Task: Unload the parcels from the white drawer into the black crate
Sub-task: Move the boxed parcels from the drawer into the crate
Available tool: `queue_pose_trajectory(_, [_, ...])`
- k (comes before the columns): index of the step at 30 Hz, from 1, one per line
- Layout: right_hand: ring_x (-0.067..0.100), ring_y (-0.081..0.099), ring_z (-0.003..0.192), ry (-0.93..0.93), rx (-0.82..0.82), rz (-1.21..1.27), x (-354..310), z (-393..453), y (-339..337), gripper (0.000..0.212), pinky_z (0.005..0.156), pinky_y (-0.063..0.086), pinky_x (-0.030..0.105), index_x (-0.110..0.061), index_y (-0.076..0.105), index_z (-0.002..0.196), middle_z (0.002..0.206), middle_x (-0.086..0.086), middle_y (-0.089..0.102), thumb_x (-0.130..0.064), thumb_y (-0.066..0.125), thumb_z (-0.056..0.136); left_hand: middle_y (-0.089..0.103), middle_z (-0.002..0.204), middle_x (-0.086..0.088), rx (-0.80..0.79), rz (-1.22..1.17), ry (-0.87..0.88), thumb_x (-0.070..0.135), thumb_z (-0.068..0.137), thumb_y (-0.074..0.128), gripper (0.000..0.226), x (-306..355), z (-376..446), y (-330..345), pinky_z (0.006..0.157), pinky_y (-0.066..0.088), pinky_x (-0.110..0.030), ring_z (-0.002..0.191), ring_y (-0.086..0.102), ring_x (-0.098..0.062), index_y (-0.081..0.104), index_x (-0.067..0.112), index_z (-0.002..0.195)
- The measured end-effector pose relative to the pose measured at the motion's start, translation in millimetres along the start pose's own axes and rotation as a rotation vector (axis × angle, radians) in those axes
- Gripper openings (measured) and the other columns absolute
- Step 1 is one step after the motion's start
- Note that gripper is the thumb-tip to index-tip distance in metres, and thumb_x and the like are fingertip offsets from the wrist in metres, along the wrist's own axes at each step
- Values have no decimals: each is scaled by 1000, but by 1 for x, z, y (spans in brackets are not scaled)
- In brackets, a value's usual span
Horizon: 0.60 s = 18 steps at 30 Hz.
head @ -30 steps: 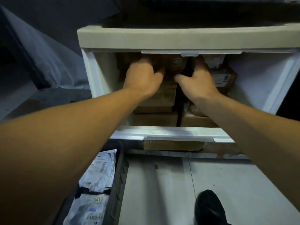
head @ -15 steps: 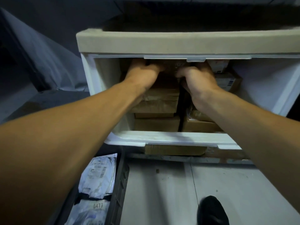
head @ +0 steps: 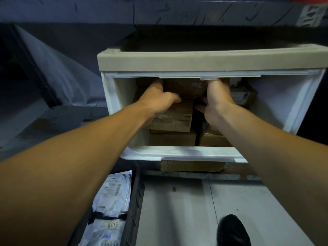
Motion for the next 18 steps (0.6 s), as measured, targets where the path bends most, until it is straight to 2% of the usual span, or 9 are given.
queue_pose_trajectory(3, [28, 60, 116, 43, 37, 37, 5, 12, 3, 39, 103, 50, 51, -27, 58, 132, 126, 4, 64, -41, 55, 96, 49, 148, 3, -42, 122, 91, 21, 87, 77, 82, -5, 7, 1, 100, 41, -25, 133, 47, -17, 32, 30, 155])
queue_pose_trajectory(6, [27, 58, 121, 87, 28, 47, 5, 18, 7, 32, 111, 44, 49, -24, 61, 126, 128, 2, 63, -41, 52, 101, 48, 149, -4, -89, 410, 180, 27, 86, 77, 98, -12, 14, 1, 102, 47, -32, 131, 50, -26, 15, 33, 161])
queue_pose_trajectory(8, [24, 62, 116, 107, 28, 57, 2, 25, 7, 18, 105, 47, 40, -25, 61, 106, 111, -1, 65, -39, 50, 104, 48, 150, -10, -117, 618, 212, 32, 86, 77, 102, -20, 17, 3, 101, 47, -33, 130, 51, -31, 9, 29, 162])
queue_pose_trajectory(9, [23, 63, 113, 113, 27, 74, 0, 28, 7, 19, 98, 48, 35, -25, 58, 95, 105, -1, 65, -38, 48, 105, 49, 150, -12, -115, 684, 226, 35, 86, 77, 100, -25, 18, 3, 102, 47, -35, 130, 52, -33, 12, 27, 162])
queue_pose_trajectory(11, [24, 62, 115, 124, 34, 99, -2, 33, 8, 25, 92, 49, 33, -22, 51, 87, 109, 2, 64, -35, 44, 107, 53, 146, -14, -91, 767, 246, 39, 89, 74, 89, -32, 21, 3, 101, 48, -41, 128, 53, -37, 22, 26, 160])
queue_pose_trajectory(13, [24, 60, 116, 115, 34, 119, -4, 37, 10, 20, 93, 52, 35, -20, 51, 91, 112, 6, 62, -31, 45, 107, 56, 141, -14, -57, 810, 259, 42, 91, 69, 78, -35, 22, 2, 98, 50, -46, 124, 55, -38, 29, 27, 156])
queue_pose_trajectory(14, [24, 59, 113, 106, 27, 120, -6, 38, 11, 16, 88, 54, 36, -20, 52, 95, 114, 6, 60, -30, 47, 107, 57, 140, -13, -39, 820, 259, 44, 92, 68, 74, -35, 23, 1, 97, 51, -47, 122, 56, -37, 32, 28, 155])
queue_pose_trajectory(16, [21, 60, 102, 92, 20, 114, -7, 40, 10, 16, 73, 57, 33, -22, 53, 93, 113, 4, 60, -28, 49, 106, 56, 140, -10, -8, 817, 254, 45, 94, 66, 66, -35, 24, 0, 97, 51, -46, 123, 56, -34, 38, 29, 152])
queue_pose_trajectory(18, [18, 59, 88, 85, 17, 118, -7, 40, 7, 18, 65, 55, 30, -23, 53, 89, 100, 1, 60, -28, 49, 106, 54, 143, -9, 16, 800, 246, 45, 95, 65, 63, -34, 24, 2, 99, 49, -43, 127, 52, -32, 41, 28, 151])
Point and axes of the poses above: each hand's wrist, its own z-axis towards the middle knuckle, its own y-axis out of the palm, x = y × z, the point moved 5 cm from there along z, towards the middle knuckle
